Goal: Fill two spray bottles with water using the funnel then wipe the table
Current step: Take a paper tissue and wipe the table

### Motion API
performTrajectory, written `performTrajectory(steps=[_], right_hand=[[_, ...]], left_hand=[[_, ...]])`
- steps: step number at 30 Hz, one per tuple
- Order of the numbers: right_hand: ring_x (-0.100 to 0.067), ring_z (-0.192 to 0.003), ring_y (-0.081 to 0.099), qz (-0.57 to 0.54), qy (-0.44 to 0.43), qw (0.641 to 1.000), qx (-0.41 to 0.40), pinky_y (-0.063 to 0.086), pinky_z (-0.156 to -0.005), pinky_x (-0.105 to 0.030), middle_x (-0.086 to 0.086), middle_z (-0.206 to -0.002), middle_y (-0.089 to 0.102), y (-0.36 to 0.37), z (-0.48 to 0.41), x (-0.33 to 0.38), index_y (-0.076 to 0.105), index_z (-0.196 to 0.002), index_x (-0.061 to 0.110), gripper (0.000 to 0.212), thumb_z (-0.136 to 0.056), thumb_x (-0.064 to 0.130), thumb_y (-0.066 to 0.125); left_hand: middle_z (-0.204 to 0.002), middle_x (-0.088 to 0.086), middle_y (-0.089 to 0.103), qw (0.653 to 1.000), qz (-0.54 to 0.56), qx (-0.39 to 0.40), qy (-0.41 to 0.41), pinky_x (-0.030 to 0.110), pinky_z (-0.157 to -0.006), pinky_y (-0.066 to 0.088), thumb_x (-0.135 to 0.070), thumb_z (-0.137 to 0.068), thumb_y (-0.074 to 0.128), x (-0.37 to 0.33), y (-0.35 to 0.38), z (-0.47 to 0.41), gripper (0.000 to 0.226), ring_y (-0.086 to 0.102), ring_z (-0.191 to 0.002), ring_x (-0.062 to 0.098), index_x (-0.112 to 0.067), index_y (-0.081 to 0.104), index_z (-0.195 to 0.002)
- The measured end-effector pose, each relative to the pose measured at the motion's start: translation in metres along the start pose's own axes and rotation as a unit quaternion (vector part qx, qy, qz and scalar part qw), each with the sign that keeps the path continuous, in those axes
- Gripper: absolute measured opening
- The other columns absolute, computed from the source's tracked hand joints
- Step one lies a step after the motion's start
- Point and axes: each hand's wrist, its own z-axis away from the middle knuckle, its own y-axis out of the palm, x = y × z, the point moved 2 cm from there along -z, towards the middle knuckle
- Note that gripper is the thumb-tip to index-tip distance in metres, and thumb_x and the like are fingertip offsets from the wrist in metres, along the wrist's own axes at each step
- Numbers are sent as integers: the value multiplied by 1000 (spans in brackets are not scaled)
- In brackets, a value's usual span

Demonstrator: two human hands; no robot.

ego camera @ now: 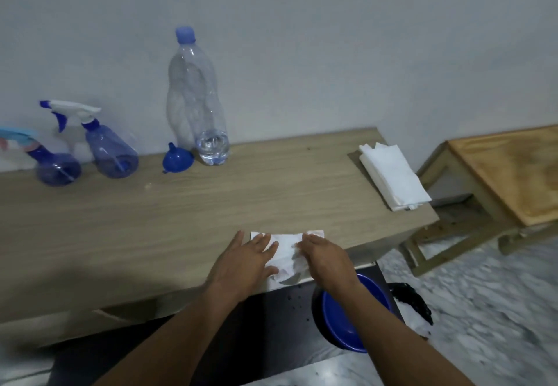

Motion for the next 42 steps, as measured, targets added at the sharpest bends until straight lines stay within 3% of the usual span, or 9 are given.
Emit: performTrajectory(steps=[3, 6, 8, 11, 17, 25, 31, 36, 42], right_hand=[[-26, -102, 66, -26, 48, 998, 15, 50, -82, -35, -4, -113, 72, -13, 9, 15, 65, -119, 23, 28, -97, 15, 50], [-19, -93, 67, -178, 100, 979, -15, 45, -71, -22, 0, -101, 76, -33, 26, 19, 73, -108, 23, 21, -98, 21, 55], [-12, -84, 68, -263, 133, 955, -37, 46, -68, -17, 5, -91, 76, -53, 40, 21, 76, -98, 24, 11, -94, 24, 66], [-12, -79, 70, -340, 172, 922, -69, 57, -77, -34, 5, -80, 76, -81, 63, 27, 75, -86, 24, 3, -87, 27, 75], [-12, -83, 71, -378, 205, 889, -160, 59, -81, -34, 3, -86, 76, -133, 121, 34, 74, -91, 22, 3, -90, 20, 74], [-18, -85, 70, -360, 320, 843, -238, 56, -77, -35, -1, -86, 75, -152, 208, -29, 73, -85, 17, 5, -88, 14, 74], [-11, -75, 65, -354, 410, 804, -247, 51, -64, -27, 5, -80, 72, -124, 241, -131, 71, -77, 25, 18, -87, 10, 67], [-10, -78, 67, -355, 484, 769, -220, 57, -72, -31, 4, -83, 72, -69, 245, -254, 72, -79, 25, 20, -87, 9, 62], [-9, -63, 61, -335, 549, 742, -187, 43, -53, -19, 0, -81, 72, 28, 232, -397, 73, -85, 19, 23, -89, 4, 56]], left_hand=[[-132, -7, 63, 997, 76, 7, 5, 41, -118, 21, -39, -100, 43, 4, -19, 6, 32, 58, -121, 17, -36, 61, -126], [-92, -12, 74, 953, 298, 3, -52, 31, -85, 52, -45, -86, 56, 20, -44, 11, 18, 68, -88, 11, -44, 70, -97], [-84, -12, 76, 919, 393, -16, -38, 29, -78, 52, -31, -84, 68, 26, -68, 13, 11, 66, -80, 3, -34, 77, -88], [-77, -14, 75, 900, 435, -33, 11, 25, -73, 49, -18, -81, 76, 23, -108, 17, 14, 61, -71, -3, -32, 77, -79], [-84, 3, 77, 866, 491, -53, 73, 26, -67, 52, -17, -78, 79, -10, -163, 19, 12, 65, -68, 8, -29, 76, -81], [-88, -1, 76, 861, 490, 9, 139, 27, -66, 56, -14, -83, 75, -126, -177, -11, 10, 71, -78, 13, -24, 77, -83], [-90, -6, 73, 878, 452, 41, 154, 14, -61, 45, -13, -83, 73, -232, -146, -80, 11, 66, -81, 9, -24, 75, -83], [-92, -8, 69, 891, 425, 85, 133, 8, -60, 39, -9, -84, 72, -326, -85, -170, 12, 61, -82, 3, -21, 73, -82], [-86, -11, 69, 906, 383, 141, 109, 8, -57, 37, -10, -83, 72, -418, 29, -292, 22, 62, -79, 7, -29, 70, -74]])
